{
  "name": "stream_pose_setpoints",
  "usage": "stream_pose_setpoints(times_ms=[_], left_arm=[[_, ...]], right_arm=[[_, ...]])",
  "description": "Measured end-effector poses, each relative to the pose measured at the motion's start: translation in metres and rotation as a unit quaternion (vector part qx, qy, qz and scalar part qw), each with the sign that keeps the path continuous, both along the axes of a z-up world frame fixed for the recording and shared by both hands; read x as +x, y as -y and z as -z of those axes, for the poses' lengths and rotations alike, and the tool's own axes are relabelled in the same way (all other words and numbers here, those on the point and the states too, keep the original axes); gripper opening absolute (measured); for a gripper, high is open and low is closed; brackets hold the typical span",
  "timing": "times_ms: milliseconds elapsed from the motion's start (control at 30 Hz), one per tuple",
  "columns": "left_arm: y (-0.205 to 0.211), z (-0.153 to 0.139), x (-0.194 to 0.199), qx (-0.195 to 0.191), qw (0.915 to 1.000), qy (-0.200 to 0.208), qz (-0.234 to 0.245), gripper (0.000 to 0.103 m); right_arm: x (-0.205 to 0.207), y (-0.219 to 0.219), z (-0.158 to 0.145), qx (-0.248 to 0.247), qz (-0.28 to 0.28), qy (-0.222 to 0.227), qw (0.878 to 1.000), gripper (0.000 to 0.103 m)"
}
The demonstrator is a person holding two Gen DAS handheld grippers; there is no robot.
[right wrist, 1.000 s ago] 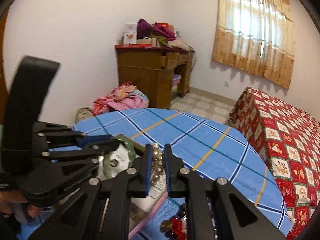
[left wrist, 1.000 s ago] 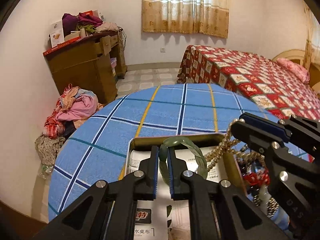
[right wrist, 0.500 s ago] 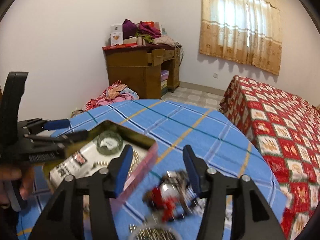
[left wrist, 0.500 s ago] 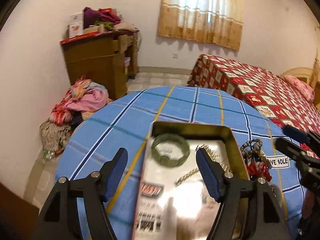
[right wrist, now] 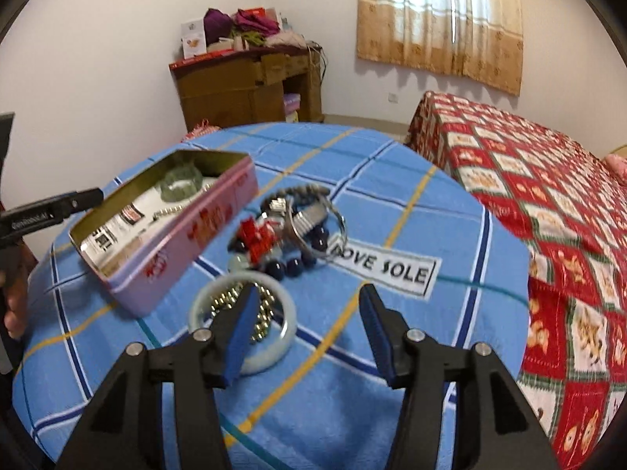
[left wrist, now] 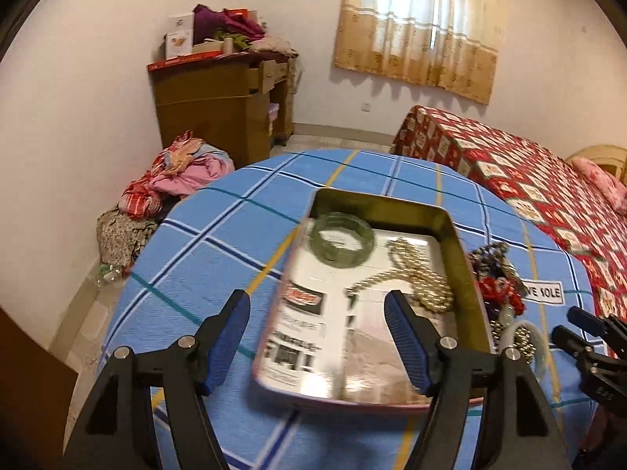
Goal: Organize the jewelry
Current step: 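Move the right tool toward the white jade bangle holding gold beads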
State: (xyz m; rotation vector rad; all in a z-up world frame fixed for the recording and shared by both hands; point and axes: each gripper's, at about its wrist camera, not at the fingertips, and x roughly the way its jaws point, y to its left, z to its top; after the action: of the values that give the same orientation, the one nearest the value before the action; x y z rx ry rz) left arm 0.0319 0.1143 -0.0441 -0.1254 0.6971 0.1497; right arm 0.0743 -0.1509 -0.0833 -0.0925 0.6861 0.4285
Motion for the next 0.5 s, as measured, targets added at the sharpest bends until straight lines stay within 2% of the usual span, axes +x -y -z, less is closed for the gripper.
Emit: stream_pose_setpoints(times_ms=[133,200,233,500], left_arm=[[0.017,0.005,0.007,0.013,0.9997,-0.009,0.016,0.071],[0.022,0.007,0.008,0.013,0.9996,-0.014,0.022,0.071],[0.023,0.008,0.009,0.013,0.9995,-0.015,0.026,0.071],[0.04,0.009,0.006,0.015,0.9987,-0.017,0.044,0.071]], right_arm=[[0.002,-0.004,0.008,-0.008,-0.003,-0.007,1.0,0.048],[0.002,-0.004,0.013,-0.013,0.0,-0.013,1.0,0.035],[0.002,-0.004,0.015,-0.015,0.0,-0.017,1.0,0.032],[0.005,-0.021,0.023,-0.053,-0.022,-0.03,0.998,0.028]])
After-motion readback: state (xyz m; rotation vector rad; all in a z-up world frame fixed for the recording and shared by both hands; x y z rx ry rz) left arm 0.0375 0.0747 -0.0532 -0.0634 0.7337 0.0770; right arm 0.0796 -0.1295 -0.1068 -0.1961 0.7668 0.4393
